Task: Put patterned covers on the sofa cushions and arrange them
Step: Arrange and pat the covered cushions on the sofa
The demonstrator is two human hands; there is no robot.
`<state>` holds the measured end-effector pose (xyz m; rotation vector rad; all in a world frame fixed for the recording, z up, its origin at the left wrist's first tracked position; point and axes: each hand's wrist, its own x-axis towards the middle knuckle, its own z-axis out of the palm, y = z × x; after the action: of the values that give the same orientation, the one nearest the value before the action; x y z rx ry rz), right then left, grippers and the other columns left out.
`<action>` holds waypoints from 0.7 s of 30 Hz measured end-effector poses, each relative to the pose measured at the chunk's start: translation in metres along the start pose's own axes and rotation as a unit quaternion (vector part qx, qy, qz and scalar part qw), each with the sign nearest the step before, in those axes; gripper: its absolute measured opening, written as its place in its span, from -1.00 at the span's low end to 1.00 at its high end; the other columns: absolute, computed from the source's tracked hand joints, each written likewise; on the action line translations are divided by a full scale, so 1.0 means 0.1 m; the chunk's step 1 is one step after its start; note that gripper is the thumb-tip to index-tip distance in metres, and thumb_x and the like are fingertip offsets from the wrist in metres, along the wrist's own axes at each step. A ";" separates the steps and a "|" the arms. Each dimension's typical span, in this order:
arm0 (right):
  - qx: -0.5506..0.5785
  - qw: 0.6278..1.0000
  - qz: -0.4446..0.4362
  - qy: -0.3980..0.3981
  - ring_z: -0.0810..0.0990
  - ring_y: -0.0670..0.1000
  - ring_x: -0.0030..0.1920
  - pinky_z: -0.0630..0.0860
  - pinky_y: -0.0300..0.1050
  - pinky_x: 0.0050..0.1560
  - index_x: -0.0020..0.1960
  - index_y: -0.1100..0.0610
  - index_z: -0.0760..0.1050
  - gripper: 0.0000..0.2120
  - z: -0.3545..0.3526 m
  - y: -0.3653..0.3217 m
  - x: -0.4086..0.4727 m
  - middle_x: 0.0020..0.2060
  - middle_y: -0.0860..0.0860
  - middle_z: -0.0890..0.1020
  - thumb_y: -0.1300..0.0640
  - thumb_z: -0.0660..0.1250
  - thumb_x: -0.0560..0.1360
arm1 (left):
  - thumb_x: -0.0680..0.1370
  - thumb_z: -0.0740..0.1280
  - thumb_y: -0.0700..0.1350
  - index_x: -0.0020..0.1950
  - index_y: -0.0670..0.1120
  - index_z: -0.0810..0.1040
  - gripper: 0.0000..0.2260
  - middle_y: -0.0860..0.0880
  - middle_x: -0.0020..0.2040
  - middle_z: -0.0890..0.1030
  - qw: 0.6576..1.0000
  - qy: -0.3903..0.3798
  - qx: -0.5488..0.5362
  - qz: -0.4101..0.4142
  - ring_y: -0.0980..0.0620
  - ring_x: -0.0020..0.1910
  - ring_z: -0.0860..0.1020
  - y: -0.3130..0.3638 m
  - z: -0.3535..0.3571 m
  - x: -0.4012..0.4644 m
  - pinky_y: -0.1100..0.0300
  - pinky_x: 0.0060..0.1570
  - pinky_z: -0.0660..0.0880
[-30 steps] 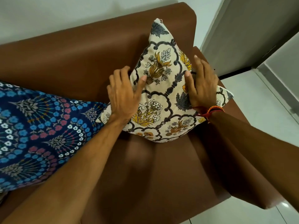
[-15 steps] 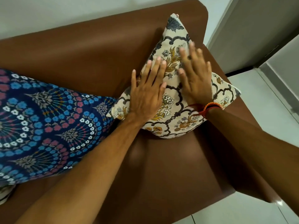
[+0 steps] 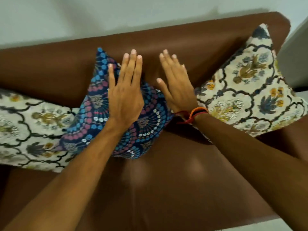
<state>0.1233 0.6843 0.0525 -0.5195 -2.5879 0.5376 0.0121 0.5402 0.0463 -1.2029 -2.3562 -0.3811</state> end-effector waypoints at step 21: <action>0.071 0.988 0.126 0.060 -0.02 0.07 0.69 -0.01 0.27 0.66 0.69 0.05 -0.06 -0.41 0.80 -0.96 0.00 0.69 0.01 -0.01 -0.09 0.01 0.74 | 0.78 -0.07 0.06 0.71 -0.04 0.08 -0.51 -0.01 0.71 0.12 0.996 -0.056 -0.037 -0.054 -0.01 0.69 0.09 -1.73 -0.18 -0.81 -0.24 0.61 0.12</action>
<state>0.0583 0.5797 0.0297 -0.8098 -2.3629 0.7456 -0.0831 0.3764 0.0137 -1.1592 -2.5314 -0.4512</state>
